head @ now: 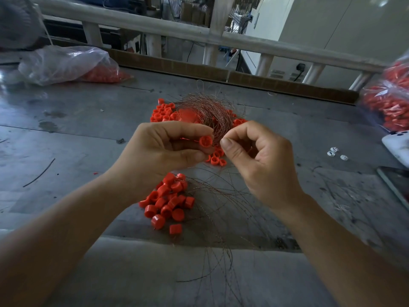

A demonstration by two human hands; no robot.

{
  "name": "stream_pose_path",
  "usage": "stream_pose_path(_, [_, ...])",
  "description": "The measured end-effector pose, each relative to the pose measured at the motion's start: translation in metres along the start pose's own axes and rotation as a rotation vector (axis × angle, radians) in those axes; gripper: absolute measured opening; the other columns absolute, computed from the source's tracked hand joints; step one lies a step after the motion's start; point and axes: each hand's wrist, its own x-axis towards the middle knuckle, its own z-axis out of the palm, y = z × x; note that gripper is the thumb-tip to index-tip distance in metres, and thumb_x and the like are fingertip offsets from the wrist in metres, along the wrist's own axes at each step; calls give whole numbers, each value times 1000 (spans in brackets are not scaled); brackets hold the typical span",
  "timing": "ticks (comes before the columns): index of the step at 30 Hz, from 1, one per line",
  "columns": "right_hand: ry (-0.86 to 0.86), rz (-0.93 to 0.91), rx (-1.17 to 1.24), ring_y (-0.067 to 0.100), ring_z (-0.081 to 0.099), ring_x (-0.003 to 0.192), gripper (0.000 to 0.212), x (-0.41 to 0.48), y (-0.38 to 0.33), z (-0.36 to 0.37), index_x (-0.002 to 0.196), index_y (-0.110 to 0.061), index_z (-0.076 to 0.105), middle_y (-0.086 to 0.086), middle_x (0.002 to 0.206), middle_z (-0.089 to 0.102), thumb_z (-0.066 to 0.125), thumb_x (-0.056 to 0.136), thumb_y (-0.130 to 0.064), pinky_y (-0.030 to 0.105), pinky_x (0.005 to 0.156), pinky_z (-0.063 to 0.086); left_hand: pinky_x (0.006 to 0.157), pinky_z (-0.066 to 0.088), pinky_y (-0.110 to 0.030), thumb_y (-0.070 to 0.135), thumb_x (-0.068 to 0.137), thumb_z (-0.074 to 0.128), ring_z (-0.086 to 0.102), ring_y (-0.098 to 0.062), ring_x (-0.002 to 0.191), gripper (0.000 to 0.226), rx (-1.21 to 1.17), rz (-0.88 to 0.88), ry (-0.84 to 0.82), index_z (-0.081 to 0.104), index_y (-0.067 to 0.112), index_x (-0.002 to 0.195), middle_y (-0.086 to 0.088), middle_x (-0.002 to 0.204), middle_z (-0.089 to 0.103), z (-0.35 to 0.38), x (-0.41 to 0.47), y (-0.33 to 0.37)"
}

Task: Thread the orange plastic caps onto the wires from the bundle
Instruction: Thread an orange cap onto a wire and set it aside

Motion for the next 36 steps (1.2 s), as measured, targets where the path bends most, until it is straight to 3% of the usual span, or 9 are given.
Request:
stream_pose_path(12, [-29, 23, -13, 4, 51, 58, 10, -1, 0, 3, 73, -15, 58, -12, 63, 54, 57, 83, -15, 12, 55, 40, 69, 54, -19, 17, 57, 68, 70, -16, 78, 27, -23, -15, 32, 74, 21, 83, -3, 83, 73, 1, -1, 3])
stream_pose_path(17, [-20, 32, -22, 4, 51, 57, 10, -2, -1, 2, 72, -14, 59, -12, 61, 54, 57, 82, -15, 11, 53, 39, 69, 53, -18, 4, 65, 64, 70, -15, 80, 29, -109, -23, 10, 72, 14, 91, -4, 83, 74, 2, -1, 4])
stream_pose_path(22, [-5, 32, -20, 1, 50, 56, 10, -1, -2, 0, 72, -14, 59, -14, 61, 52, 58, 82, -15, 9, 53, 37, 73, 53, -17, 1, 74, 63, 69, -16, 87, 30, -128, -34, -25, 68, 19, 98, -2, 88, 74, 3, -1, 5])
stream_pose_path(36, [-1, 18, -32, 2, 51, 57, 10, -2, -4, 0, 73, -13, 58, -11, 62, 54, 58, 83, -13, 10, 53, 39, 72, 54, -18, 8, 65, 59, 70, -17, 85, 31, -118, -38, -4, 73, 21, 90, -2, 88, 74, 0, -3, 7])
